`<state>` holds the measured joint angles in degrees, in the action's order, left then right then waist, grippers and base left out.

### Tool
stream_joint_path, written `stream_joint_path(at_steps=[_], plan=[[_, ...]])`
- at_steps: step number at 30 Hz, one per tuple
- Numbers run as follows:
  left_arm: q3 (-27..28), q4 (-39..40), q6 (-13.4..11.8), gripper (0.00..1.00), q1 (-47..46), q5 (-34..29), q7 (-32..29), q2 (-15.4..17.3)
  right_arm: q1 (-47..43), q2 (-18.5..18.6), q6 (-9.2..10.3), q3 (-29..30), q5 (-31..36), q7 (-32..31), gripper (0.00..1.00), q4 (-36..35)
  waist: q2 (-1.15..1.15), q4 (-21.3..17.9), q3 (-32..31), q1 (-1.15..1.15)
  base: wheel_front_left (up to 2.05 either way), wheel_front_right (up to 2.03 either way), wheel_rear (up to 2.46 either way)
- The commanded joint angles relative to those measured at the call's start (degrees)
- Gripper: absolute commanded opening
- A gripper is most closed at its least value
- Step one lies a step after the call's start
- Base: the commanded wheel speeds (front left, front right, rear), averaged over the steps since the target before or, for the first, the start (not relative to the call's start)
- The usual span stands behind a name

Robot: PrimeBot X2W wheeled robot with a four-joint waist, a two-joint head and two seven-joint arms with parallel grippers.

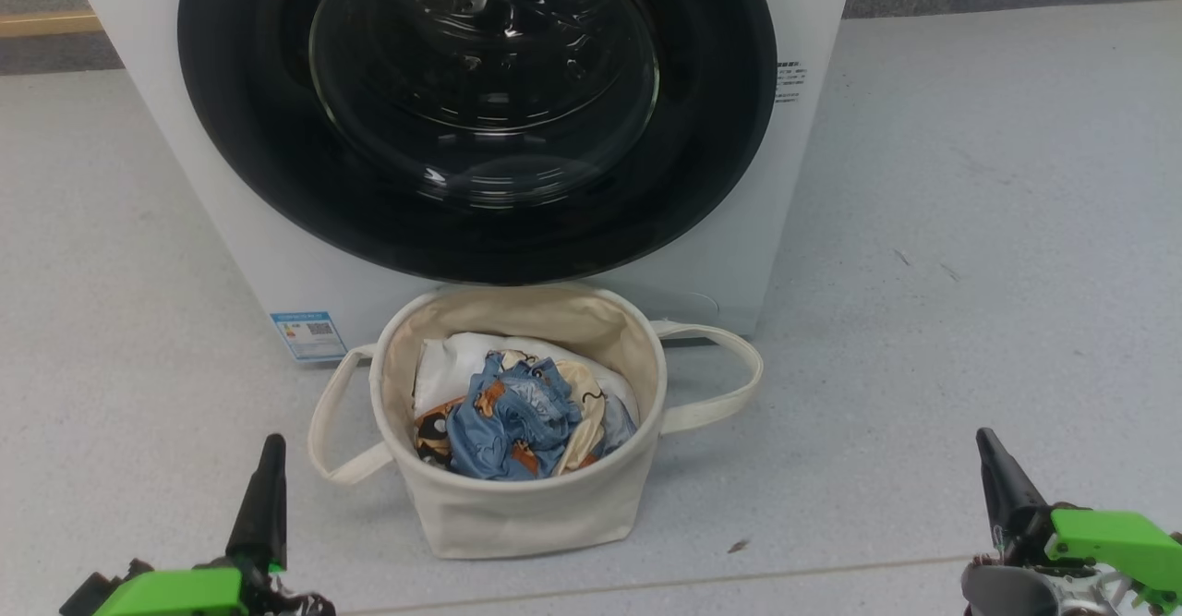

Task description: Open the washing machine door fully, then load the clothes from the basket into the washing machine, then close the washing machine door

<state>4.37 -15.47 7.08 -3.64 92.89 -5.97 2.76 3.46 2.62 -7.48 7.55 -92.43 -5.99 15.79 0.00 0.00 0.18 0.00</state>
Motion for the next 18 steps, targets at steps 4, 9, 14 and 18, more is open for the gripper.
stream_joint_path(at_steps=[4, 9, 14, 18], plan=[[2.0, 1.4, 0.4, 0.0, -2.5, -0.6, -0.4, 0.3, 2.7, 0.3, -0.01, -1.1, 0.2, -0.4, 0.0, -1.8, 0.0, 0.0, 0.0, 0.0, 0.0, 0.0, 0.0], [2.0, 1.4, 0.4, 0.0, -2.5, -0.6, -0.4, 0.3, 2.7, 0.3, -0.01, -1.1, 0.2, -0.4, 0.0, -1.8, 0.0, 0.0, 0.0, 0.0, 0.0, 0.0, 0.0], [2.0, 1.4, 0.4, 0.0, -2.5, -0.6, -0.4, 0.3, 2.7, 0.3, -0.01, -1.1, 0.2, -0.5, 0.0, -1.8, 0.0, 0.0, 0.0, 0.0, 0.0, 0.0, 0.0], [2.0, 1.4, 0.4, 0.0, -2.5, -0.6, -0.4, 0.3, 2.7, 0.3, -0.01, -1.1, 0.2, -0.5, 0.0, -1.8, 0.0, 0.0, 0.0, 0.0, 0.0, 0.0, 0.0]])
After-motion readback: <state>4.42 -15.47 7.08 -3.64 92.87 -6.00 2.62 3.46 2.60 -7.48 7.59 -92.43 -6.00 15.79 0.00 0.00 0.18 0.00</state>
